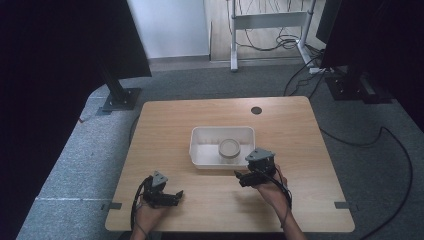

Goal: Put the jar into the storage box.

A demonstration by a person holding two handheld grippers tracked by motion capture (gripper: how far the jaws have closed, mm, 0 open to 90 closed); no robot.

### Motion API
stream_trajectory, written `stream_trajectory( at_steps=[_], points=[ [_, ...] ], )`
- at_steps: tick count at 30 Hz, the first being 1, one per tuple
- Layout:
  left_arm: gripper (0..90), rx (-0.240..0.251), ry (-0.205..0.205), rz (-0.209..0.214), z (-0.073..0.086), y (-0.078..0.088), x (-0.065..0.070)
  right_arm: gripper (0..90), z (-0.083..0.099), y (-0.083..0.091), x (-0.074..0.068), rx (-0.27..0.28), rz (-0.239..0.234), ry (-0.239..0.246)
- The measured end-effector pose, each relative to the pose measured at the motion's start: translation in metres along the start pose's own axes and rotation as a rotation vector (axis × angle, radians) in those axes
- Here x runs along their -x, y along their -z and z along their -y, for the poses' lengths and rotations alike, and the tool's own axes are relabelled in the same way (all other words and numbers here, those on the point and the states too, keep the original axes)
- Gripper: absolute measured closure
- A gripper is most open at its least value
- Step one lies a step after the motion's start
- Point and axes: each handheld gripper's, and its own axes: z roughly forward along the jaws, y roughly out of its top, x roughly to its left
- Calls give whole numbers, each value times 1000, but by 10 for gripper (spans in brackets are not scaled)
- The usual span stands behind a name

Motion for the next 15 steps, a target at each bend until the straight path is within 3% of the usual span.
stream_trajectory(
  at_steps=[15],
  points=[
    [0,0,0,0,0,0,0,33,25,21,12,4,32,-16]
  ],
)
